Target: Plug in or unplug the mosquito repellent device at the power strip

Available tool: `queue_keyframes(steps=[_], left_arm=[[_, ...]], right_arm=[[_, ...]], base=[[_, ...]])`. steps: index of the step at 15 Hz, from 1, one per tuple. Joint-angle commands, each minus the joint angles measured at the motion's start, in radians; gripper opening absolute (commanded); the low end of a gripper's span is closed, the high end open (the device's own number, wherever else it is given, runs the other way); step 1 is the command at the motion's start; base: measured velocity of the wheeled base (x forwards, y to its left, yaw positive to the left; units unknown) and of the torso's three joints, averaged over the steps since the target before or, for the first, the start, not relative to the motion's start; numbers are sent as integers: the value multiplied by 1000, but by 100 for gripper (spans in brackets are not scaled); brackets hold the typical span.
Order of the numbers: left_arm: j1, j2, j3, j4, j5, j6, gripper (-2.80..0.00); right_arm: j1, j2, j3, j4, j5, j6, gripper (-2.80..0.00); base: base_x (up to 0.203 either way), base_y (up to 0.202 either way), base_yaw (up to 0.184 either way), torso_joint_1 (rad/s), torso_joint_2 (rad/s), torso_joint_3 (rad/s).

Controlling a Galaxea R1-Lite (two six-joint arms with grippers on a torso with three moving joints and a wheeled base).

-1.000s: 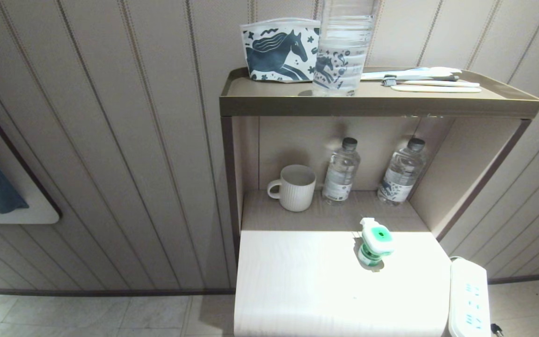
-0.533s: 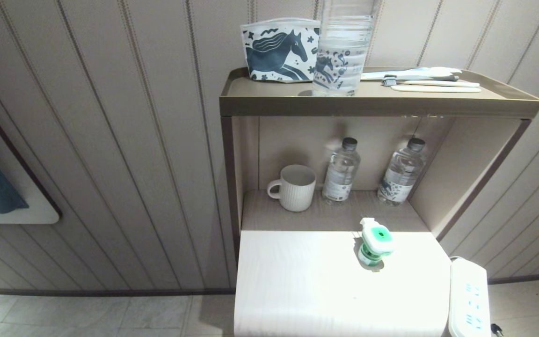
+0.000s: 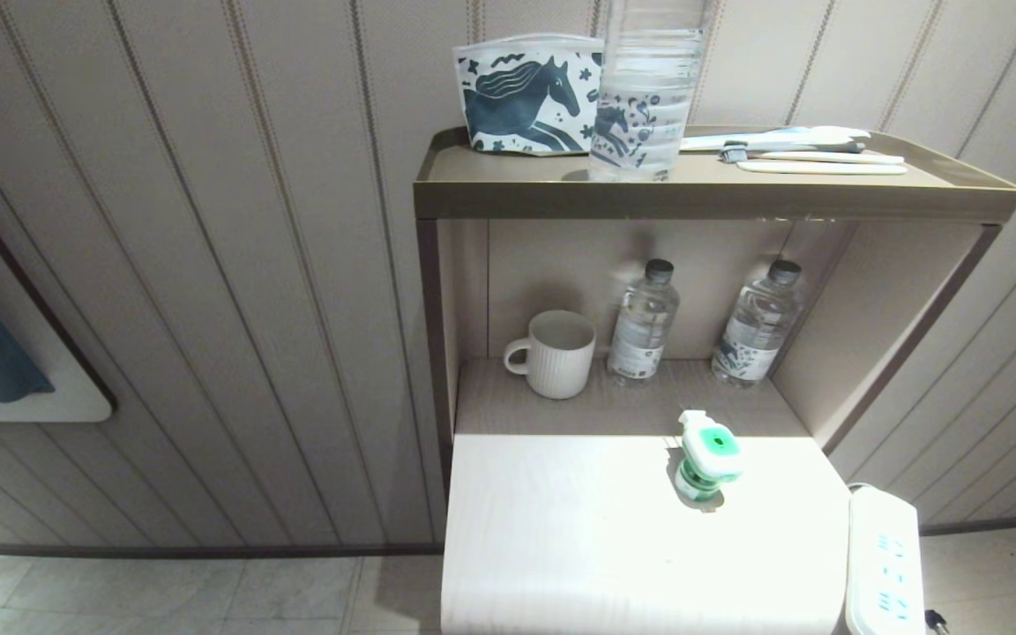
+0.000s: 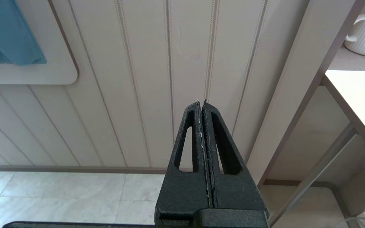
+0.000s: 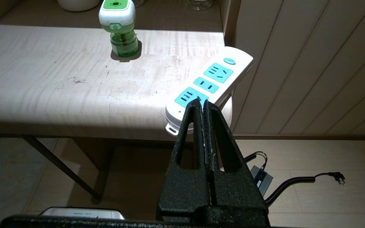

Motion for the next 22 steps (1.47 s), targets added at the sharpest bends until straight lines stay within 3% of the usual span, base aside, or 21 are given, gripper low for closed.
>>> queue_keyframes(steps=[1,22], left_arm=[[0,2,0,-1,1,0,-280],[-1,2,0,-1,1,0,-280]], right_arm=[[0,1,0,1,0,0,-280],[0,1,0,1,0,-1,-280]], base=[[0,0,0,0,0,0],[0,0,0,0,0,0]])
